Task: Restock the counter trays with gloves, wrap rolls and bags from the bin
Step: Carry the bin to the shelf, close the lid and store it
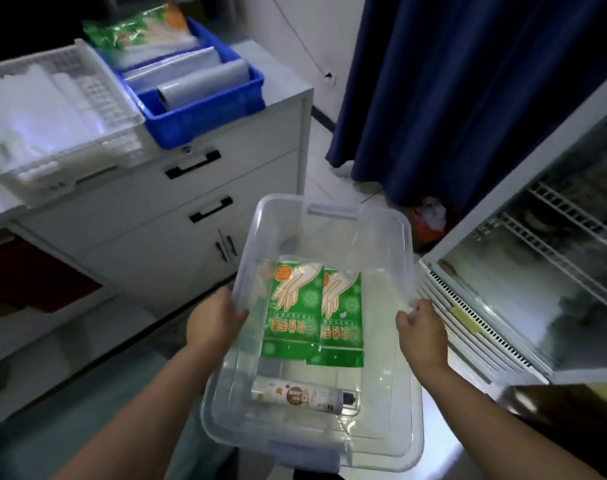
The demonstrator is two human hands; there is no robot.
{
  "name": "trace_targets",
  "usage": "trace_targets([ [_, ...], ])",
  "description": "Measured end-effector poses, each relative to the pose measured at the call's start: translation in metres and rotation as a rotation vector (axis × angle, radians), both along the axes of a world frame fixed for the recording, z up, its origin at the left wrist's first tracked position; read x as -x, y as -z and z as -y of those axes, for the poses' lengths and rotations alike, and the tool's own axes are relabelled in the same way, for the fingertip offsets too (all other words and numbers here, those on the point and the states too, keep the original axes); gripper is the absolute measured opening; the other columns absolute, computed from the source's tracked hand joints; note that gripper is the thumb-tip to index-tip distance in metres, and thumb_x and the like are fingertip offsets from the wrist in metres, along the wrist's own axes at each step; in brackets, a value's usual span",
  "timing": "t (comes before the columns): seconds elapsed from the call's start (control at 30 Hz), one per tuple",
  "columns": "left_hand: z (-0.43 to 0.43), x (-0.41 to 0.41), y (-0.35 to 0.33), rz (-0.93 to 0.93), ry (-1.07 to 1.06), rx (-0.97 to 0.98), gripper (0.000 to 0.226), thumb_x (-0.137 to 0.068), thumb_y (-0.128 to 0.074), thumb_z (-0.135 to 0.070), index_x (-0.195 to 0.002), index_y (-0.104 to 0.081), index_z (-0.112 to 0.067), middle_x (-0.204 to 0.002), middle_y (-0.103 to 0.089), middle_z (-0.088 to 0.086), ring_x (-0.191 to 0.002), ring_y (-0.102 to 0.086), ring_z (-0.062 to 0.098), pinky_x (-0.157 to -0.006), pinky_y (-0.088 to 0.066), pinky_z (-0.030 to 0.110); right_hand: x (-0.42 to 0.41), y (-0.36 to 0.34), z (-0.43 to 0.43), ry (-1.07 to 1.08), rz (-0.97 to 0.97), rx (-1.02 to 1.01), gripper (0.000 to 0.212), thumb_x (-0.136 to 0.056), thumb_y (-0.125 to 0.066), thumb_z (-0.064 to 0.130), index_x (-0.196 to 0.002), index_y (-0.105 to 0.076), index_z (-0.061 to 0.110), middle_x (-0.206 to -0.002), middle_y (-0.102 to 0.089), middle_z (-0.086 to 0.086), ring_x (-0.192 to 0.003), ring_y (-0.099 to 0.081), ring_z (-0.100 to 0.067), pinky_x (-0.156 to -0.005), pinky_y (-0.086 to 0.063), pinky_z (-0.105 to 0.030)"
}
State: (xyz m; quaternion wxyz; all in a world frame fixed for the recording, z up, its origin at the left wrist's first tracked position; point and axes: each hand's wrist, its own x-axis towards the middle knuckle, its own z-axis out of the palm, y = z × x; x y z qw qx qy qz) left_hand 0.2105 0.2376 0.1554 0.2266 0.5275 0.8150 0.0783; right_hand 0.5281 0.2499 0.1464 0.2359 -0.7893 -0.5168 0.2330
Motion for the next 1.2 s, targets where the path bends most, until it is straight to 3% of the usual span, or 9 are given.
trace_targets([
  [0.37,-0.118,-0.09,-0.028,0.068,0.015,-0.083,0.021,-0.081,-0.062,-0.027,-0.085,-0.053,-0.008,-0.081,-0.063,0.012,-0.074,-0.059,0.032,-0.061,-0.045,0.033,-0.1,-0.04,-0.107,-0.039,0.007,0.031,0.02,-0.078,-0.058,0.01,-0.097,-0.054,0.013,-0.079,-0.06,-0.007,-0.069,-0.056,-0.028,-0.06,-0.044,-0.032],
  [0.57,-0.226,-0.103,-0.017,0.067,0.064,-0.12,0.02,-0.079,-0.061,-0.026,-0.077,-0.049,-0.01,-0.069,-0.053,0.005,-0.062,-0.049,0.027,-0.054,-0.033,0.03,-0.113,-0.042,-0.198,-0.028,0.038,0.054,0.013,-0.08,-0.061,0.01,-0.084,-0.05,0.006,-0.075,-0.058,-0.011,-0.069,-0.056,-0.03,-0.062,-0.045,-0.034],
  [0.67,-0.288,-0.104,-0.013,0.115,0.095,-0.084,0.02,-0.079,-0.06,-0.027,-0.075,-0.046,-0.013,-0.069,-0.05,0.003,-0.063,-0.046,0.025,-0.055,-0.032,0.03,-0.112,-0.049,-0.253,-0.015,0.059,0.037,0.022,-0.08,-0.063,0.008,-0.075,-0.042,0.016,-0.066,-0.049,-0.002,-0.065,-0.051,-0.024,-0.058,-0.039,-0.031],
  [0.73,-0.326,-0.102,-0.014,0.153,0.11,-0.059,0.02,-0.079,-0.061,-0.028,-0.077,-0.048,-0.013,-0.073,-0.054,0.005,-0.066,-0.051,0.027,-0.055,-0.033,0.029,-0.11,-0.057,-0.29,-0.001,0.079,0.043,0.023,-0.081,-0.063,0.008,-0.077,-0.043,0.018,-0.068,-0.051,0.0,-0.066,-0.052,-0.022,-0.056,-0.037,-0.029],
  [0.87,-0.407,-0.102,-0.027,0.202,0.167,-0.1,0.025,-0.079,-0.064,-0.03,-0.076,-0.046,-0.012,-0.079,-0.062,0.011,-0.08,-0.061,0.034,-0.059,-0.037,0.03,-0.113,-0.079,-0.364,0.049,0.124,0.033,0.014,-0.08,-0.063,0.008,-0.082,-0.05,0.005,-0.075,-0.059,-0.013,-0.065,-0.053,-0.026,-0.054,-0.038,-0.03],
  [0.97,-0.465,-0.112,-0.043,0.223,0.19,-0.165,0.027,-0.077,-0.065,-0.027,-0.07,-0.043,-0.014,-0.071,-0.057,0.008,-0.067,-0.056,0.031,-0.054,-0.033,0.029,-0.121,-0.093,-0.412,0.085,0.145,0.015,0.014,-0.081,-0.062,0.009,-0.081,-0.049,0.005,-0.074,-0.058,-0.012,-0.065,-0.052,-0.025,-0.053,-0.035,-0.029],
  [1.03,-0.5,-0.118,-0.05,0.226,0.196,-0.201,0.029,-0.077,-0.066,-0.027,-0.067,-0.04,-0.019,-0.063,-0.047,-0.002,-0.055,-0.044,0.019,-0.046,-0.026,0.027,-0.127,-0.097,-0.442,0.093,0.144,0.022,0.011,-0.083,-0.061,0.011,-0.085,-0.051,0.006,-0.074,-0.057,-0.009,-0.066,-0.053,-0.024,-0.052,-0.035,-0.027],
  [1.1,-0.535,-0.123,-0.052,0.213,0.208,-0.216,0.026,-0.078,-0.066,-0.029,-0.071,-0.043,-0.018,-0.061,-0.042,-0.007,-0.055,-0.041,0.016,-0.044,-0.024,0.025,-0.133,-0.099,-0.476,0.086,0.143,0.019,0.011,-0.084,-0.06,0.011,-0.089,-0.051,0.007,-0.07,-0.054,-0.003,-0.063,-0.052,-0.02,-0.051,-0.035,-0.024],
  [1.2,-0.583,-0.128,-0.053,0.202,0.196,-0.222,0.023,-0.079,-0.064,-0.03,-0.076,-0.048,-0.015,-0.064,-0.05,-0.003,-0.061,-0.05,0.02,-0.048,-0.031,0.027,-0.141,-0.096,-0.538,0.076,0.133,0.008,0.012,-0.081,-0.061,0.01,-0.085,-0.05,0.01,-0.063,-0.053,0.001,-0.059,-0.052,-0.018,-0.049,-0.035,-0.026],
])
